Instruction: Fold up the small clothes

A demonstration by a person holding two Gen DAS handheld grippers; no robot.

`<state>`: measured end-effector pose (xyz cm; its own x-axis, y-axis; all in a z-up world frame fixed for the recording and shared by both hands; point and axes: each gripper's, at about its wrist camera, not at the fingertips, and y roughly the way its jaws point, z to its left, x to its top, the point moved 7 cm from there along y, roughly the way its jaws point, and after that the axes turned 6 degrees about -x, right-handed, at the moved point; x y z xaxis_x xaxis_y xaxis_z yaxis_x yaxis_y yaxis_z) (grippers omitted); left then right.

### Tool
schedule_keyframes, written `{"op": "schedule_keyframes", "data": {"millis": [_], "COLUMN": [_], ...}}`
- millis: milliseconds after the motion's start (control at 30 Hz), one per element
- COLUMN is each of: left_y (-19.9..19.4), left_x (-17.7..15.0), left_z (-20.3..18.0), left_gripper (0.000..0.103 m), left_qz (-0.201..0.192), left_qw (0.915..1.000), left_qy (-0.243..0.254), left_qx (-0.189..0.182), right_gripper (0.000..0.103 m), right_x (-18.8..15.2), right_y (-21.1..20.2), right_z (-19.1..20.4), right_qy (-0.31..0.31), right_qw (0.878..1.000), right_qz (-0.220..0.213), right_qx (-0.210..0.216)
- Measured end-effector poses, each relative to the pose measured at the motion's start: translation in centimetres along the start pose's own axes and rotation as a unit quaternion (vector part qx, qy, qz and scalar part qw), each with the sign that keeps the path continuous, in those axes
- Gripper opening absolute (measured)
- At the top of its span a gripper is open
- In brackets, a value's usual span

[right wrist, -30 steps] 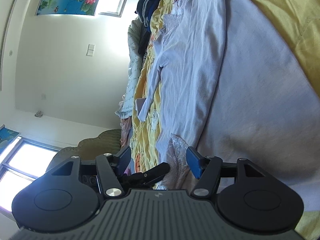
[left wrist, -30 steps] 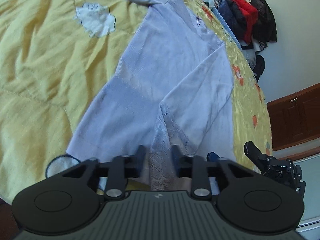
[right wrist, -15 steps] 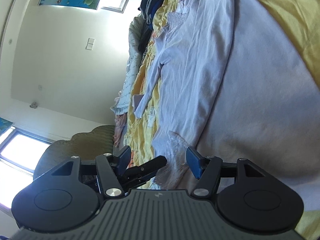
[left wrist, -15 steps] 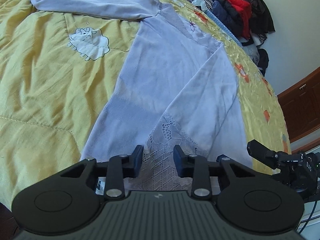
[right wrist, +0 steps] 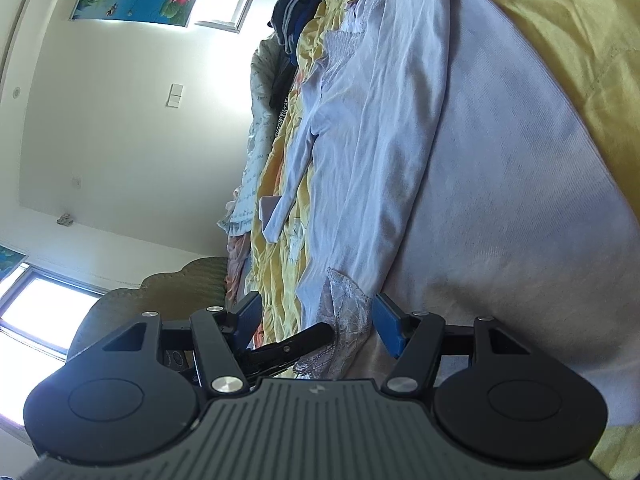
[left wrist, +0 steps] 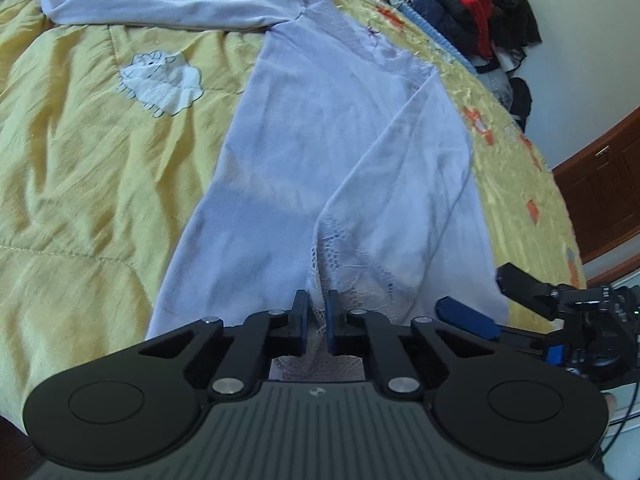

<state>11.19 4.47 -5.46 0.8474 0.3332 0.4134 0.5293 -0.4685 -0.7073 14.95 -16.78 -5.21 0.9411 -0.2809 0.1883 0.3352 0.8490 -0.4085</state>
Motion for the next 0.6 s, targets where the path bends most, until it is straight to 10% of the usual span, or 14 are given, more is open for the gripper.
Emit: {"op": "schedule_keyframes", "data": {"millis": [600], "left_y": [-1.9], "left_x": [1.3], "left_z": [2.7], "left_gripper": [0.001], "left_qz": [-0.028], "left_qw": [0.9981], "left_qy": [0.022], "left_qx": [0.049], "right_gripper": [0.061], "right_x": [0.4], "right_y": [-0.2], "right_z": [-0.8], "right_qy": [0.01], "right_qw": [1.0], "right_qz": [-0.008], "right_qx": [-0.002]}}
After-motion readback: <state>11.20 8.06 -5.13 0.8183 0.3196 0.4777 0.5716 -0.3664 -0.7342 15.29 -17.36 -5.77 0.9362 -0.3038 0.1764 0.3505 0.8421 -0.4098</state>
